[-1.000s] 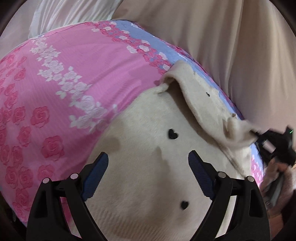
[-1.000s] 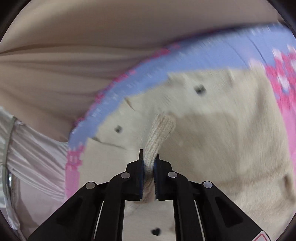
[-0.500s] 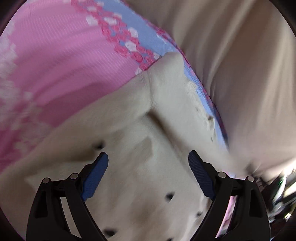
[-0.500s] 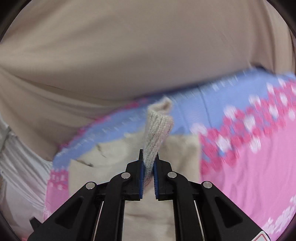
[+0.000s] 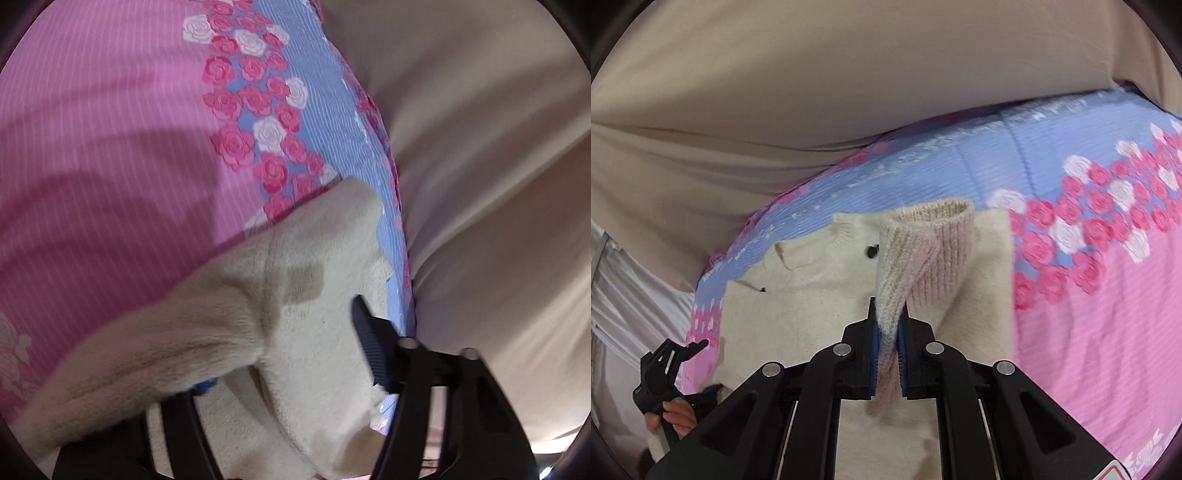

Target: Fold small clothes

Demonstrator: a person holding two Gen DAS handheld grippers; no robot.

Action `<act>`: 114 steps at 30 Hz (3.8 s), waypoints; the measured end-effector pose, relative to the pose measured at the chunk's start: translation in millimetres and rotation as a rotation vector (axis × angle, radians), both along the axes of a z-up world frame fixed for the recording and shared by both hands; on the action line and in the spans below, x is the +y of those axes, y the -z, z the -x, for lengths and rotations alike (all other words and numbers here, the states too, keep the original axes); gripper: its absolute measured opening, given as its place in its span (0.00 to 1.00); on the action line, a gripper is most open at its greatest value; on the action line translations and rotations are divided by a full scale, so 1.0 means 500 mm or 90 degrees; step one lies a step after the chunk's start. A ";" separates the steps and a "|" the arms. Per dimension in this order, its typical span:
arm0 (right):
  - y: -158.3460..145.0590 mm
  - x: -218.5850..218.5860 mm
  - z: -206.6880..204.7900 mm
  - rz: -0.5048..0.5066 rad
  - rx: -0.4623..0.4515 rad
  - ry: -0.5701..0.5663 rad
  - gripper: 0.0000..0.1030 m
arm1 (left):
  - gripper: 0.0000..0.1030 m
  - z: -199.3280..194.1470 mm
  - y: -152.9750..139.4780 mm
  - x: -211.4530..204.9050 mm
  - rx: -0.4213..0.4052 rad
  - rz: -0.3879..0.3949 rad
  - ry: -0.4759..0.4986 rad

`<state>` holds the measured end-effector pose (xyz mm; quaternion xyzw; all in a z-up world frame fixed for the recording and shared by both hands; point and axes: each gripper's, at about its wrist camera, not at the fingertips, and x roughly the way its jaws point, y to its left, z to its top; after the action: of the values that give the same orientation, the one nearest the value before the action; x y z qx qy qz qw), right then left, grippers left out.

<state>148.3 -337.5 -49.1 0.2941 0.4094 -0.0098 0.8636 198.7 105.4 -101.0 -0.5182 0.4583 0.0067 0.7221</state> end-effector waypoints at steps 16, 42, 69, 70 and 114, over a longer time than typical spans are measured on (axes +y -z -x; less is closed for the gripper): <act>0.142 -0.014 0.093 0.014 0.089 0.058 0.07 | 0.21 0.045 0.073 0.102 -0.024 0.010 -0.043; 0.146 -0.026 0.054 0.024 0.072 0.027 0.09 | 0.19 0.049 0.058 0.099 -0.059 -0.034 -0.014; 0.079 -0.030 0.088 0.067 0.059 0.109 0.38 | 0.07 -0.304 -0.010 0.053 -0.069 -0.267 0.201; 0.084 -0.032 0.080 0.060 0.065 0.105 0.39 | 0.00 -0.306 -0.001 0.067 -0.055 -0.290 0.173; 0.166 0.124 0.598 -0.073 0.159 0.019 0.62 | 0.68 0.426 0.047 0.187 0.010 -0.294 0.272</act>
<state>-151.0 -275.5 -132.0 0.3456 0.5095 -0.0355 0.7872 -14.1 198.7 -124.5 -0.2324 0.5488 -0.0372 0.8021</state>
